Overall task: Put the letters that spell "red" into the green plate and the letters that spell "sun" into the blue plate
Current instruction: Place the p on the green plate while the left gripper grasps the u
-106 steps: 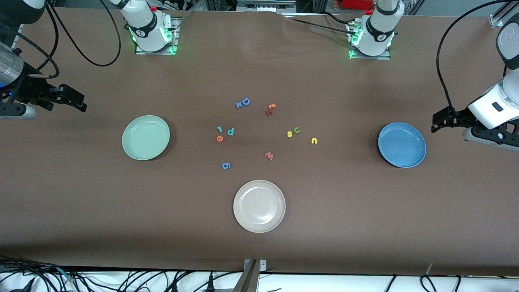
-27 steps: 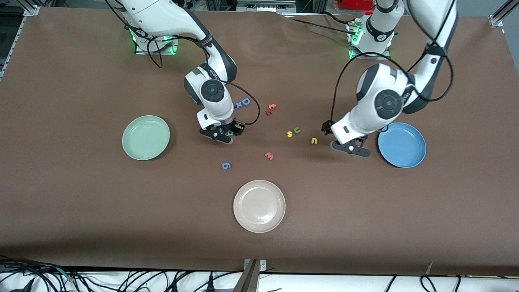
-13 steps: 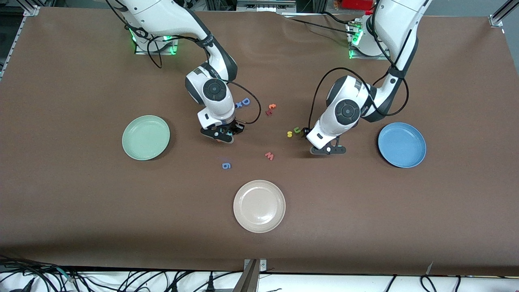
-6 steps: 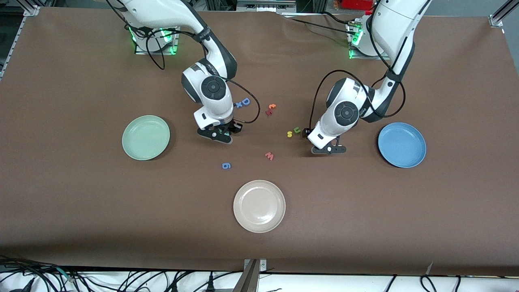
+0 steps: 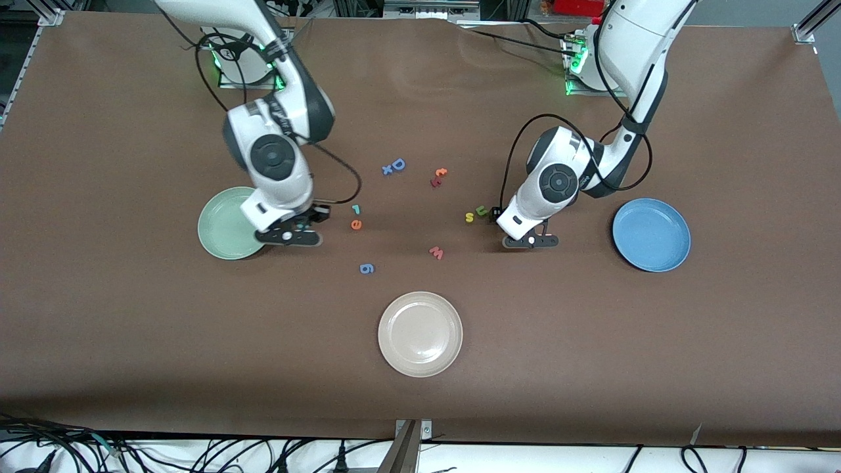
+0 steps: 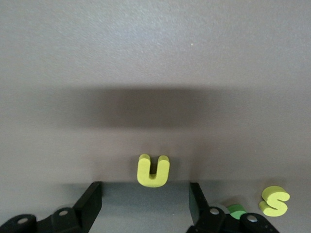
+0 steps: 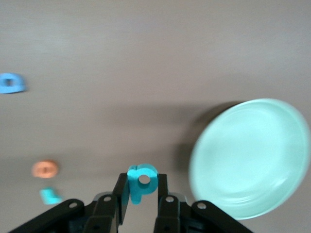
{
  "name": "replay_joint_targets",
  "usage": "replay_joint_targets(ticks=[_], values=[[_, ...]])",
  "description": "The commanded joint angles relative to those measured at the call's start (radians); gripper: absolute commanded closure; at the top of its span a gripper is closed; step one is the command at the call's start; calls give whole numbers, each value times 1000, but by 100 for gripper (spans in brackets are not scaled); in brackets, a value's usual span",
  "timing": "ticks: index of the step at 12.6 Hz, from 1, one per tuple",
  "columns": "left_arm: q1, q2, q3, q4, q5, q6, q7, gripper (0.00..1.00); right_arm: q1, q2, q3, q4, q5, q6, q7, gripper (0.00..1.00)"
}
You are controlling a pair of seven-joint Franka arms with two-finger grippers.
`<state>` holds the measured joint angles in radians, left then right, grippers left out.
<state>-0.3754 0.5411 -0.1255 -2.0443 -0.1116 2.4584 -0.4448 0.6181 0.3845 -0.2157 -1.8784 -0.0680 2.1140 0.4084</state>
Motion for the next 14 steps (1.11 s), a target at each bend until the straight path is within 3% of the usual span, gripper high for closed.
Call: replay_joint_targets(ticks=[1, 2, 4, 7, 10, 11, 13, 14], values=[[-13, 2, 7, -4, -14, 24, 6, 21, 0, -26, -98, -57, 71, -11, -220, 84], [-13, 2, 9, -2, -14, 24, 6, 21, -7, -21, -129, -77, 132, -11, -293, 84], [-13, 3, 9, -2, -13, 25, 8, 21, -53, -7, -146, -126, 159, 20, -379, 84], [-13, 2, 9, -1, -13, 25, 14, 42, -73, 4, -146, -229, 159, 162, -424, 84], [-11, 3, 13, 1, 16, 25, 14, 45, -87, 17, -146, -295, 159, 273, -438, 81], [-11, 3, 14, 3, 18, 25, 14, 46, -89, 24, -146, -295, 159, 274, -438, 68], [-11, 5, 15, 4, 29, 27, 14, 51, -89, 30, -146, -288, 160, 273, -435, 4], [-11, 7, 15, 4, 32, 27, 14, 55, -89, 27, -145, -280, 160, 265, -428, 0]])
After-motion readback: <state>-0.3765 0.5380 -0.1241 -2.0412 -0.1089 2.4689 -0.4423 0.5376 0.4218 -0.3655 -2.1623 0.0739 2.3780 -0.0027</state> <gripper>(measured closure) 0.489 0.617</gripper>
